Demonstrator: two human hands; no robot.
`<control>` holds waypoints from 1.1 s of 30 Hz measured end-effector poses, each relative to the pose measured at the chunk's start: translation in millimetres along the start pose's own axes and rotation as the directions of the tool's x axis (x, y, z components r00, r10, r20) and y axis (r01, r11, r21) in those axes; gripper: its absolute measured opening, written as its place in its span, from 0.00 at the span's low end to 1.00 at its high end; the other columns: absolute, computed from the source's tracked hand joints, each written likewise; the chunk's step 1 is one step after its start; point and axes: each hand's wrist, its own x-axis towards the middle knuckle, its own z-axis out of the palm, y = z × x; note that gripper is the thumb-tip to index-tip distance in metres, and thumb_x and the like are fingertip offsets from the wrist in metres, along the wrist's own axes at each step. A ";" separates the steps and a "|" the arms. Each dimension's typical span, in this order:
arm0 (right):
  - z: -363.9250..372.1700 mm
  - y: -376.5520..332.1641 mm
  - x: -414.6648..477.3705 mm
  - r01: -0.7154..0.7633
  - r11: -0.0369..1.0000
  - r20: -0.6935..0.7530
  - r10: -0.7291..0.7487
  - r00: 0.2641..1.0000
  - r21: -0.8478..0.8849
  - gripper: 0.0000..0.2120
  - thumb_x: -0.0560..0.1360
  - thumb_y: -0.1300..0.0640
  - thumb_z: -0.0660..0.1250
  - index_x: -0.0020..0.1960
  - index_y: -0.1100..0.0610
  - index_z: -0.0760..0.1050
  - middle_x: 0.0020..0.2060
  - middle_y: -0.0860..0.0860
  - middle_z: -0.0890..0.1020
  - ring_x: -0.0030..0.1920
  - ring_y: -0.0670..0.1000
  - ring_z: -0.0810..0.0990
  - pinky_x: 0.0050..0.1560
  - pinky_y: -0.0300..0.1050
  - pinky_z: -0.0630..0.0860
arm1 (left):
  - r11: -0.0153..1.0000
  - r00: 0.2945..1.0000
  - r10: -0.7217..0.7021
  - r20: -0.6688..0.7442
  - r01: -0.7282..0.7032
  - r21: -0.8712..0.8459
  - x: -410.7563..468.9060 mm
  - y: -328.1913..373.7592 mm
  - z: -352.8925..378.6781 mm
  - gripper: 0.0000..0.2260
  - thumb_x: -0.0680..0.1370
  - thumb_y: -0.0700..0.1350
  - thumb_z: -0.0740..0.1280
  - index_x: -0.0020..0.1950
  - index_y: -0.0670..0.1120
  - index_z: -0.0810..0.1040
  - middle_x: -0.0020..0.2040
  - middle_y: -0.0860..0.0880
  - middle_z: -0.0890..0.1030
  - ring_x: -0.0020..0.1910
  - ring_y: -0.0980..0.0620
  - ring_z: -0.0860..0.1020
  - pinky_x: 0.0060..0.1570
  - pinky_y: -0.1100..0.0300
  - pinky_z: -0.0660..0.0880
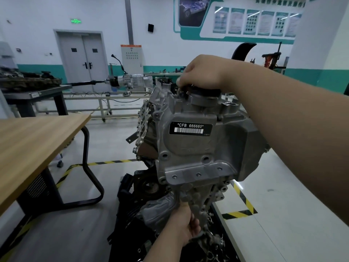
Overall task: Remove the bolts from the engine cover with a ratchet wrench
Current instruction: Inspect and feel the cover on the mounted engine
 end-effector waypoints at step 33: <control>173.1 -113.7 -134.7 0.239 0.793 -0.216 -0.138 0.967 0.561 0.11 0.78 0.55 0.64 0.38 0.55 0.78 0.31 0.47 0.79 0.35 0.45 0.75 0.31 0.33 0.66 | 0.464 0.647 0.758 -0.082 -0.447 0.765 -126.5 66.7 -161.3 0.08 0.78 0.50 0.66 0.39 0.54 0.71 0.35 0.54 0.74 0.36 0.52 0.75 0.34 0.61 0.70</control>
